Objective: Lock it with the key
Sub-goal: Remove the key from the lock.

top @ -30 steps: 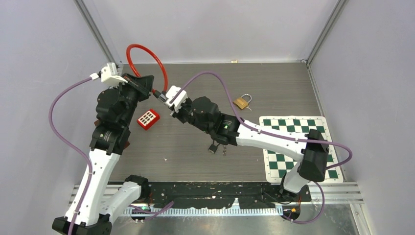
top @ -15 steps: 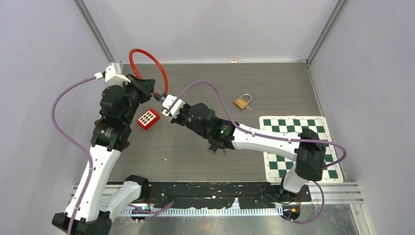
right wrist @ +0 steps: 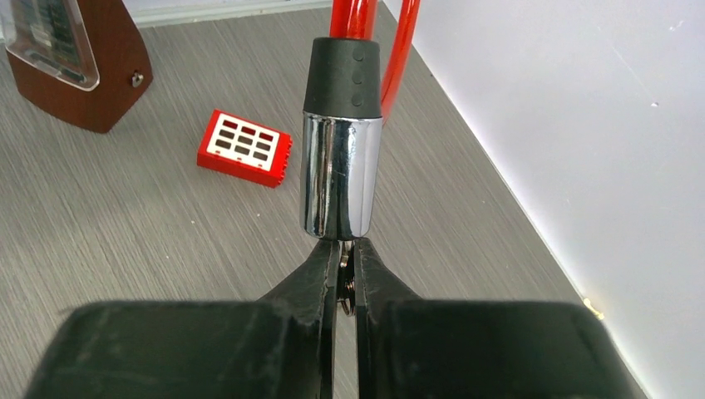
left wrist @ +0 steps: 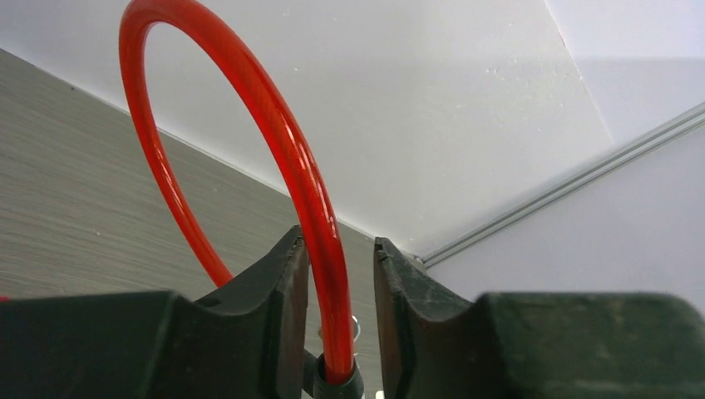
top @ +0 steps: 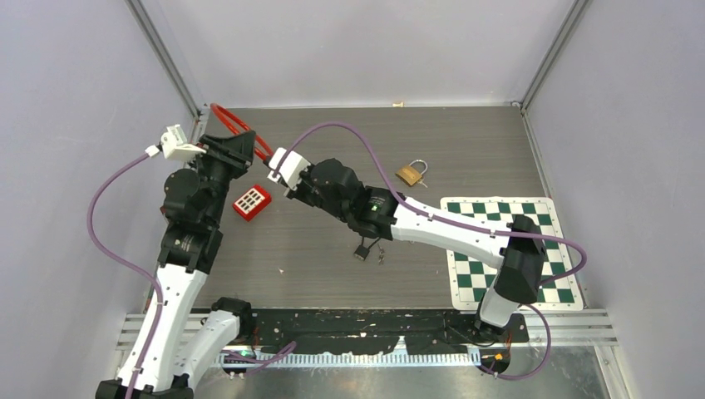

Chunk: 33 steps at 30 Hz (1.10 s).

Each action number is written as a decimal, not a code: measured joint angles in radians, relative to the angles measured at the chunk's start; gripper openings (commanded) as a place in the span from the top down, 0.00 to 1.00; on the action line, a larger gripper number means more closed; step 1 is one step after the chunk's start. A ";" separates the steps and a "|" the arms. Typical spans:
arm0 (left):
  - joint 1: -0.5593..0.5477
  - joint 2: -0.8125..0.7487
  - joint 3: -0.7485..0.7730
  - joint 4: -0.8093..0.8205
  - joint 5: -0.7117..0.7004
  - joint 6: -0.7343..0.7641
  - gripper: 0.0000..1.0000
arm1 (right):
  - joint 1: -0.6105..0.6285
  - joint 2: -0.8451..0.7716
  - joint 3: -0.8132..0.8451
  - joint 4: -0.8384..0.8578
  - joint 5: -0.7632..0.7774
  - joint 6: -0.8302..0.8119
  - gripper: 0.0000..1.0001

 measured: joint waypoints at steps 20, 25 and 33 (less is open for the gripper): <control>0.000 0.040 -0.026 -0.002 0.135 -0.183 0.69 | -0.021 0.004 0.002 -0.047 -0.004 0.061 0.95; 0.001 0.040 -0.051 -0.003 0.162 -0.215 0.76 | -0.045 0.003 0.002 -0.052 -0.035 0.106 0.95; 0.000 0.042 -0.056 -0.007 0.181 -0.200 1.00 | -0.060 -0.004 0.002 -0.053 -0.103 0.137 0.95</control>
